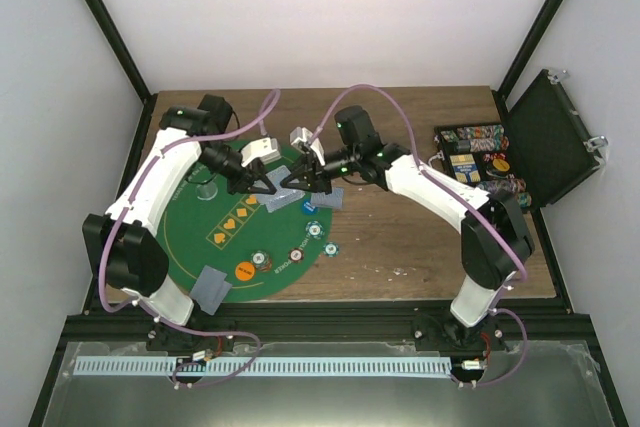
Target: Distribute texas hold em gaming equipment
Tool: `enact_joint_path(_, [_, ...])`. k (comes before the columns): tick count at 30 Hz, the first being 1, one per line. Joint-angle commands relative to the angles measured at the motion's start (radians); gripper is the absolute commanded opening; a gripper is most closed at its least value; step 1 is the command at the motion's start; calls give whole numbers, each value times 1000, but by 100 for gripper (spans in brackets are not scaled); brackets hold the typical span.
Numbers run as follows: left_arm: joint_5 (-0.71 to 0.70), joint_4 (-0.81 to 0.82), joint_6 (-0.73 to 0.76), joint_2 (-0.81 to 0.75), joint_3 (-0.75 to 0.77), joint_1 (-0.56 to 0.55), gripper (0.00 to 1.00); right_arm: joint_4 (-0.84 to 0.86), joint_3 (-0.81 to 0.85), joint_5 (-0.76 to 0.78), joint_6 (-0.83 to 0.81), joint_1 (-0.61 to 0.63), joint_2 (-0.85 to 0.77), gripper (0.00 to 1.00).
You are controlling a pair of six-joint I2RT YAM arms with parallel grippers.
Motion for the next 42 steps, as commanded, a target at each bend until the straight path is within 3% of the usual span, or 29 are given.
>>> enact_joint_path(1, [40,19,-11,-27,-23,-7,0,79,1,-27,46,-15,-43,35])
enact_joint_path(3, [35,24,-13,-39,-25,-8,0,87,-7,-57,97,-34,-43,50])
enact_joint_path(6, [30,23,-12,-46,-27,-7,0,42,7,-88,143,-51,-29,60])
enact_joint_path(9, [29,24,-13,-44,-28,-9,0,6,5,-89,165,-50,-18,65])
enact_joint_path(14, [27,30,-17,-40,-27,-10,0,15,-1,-104,215,-50,6,65])
enact_joint_path(21, [23,33,-21,-39,-25,-12,0,3,17,-107,231,-26,44,53])
enact_joint_path(27, [22,31,-21,-38,-26,-15,0,1,24,-111,248,-21,62,8])
enact_joint_path(30, [5,41,-28,-41,-20,-16,0,5,27,-125,264,-22,67,1])
enact_joint_path(31, [-12,57,-50,-43,-18,-16,12,7,28,-124,275,-23,70,1])
enact_joint_path(33, [-68,110,-104,-50,-16,-16,52,6,32,-103,304,-29,81,1])
enact_joint_path(34, [-95,126,-124,-52,-10,-16,66,8,31,-86,321,-32,84,1])
enact_joint_path(37, [-156,151,-162,-53,22,-27,97,56,27,-61,404,-42,91,1])
enact_joint_path(42, [-247,193,-170,-56,22,-84,100,146,37,-70,551,-55,123,1])
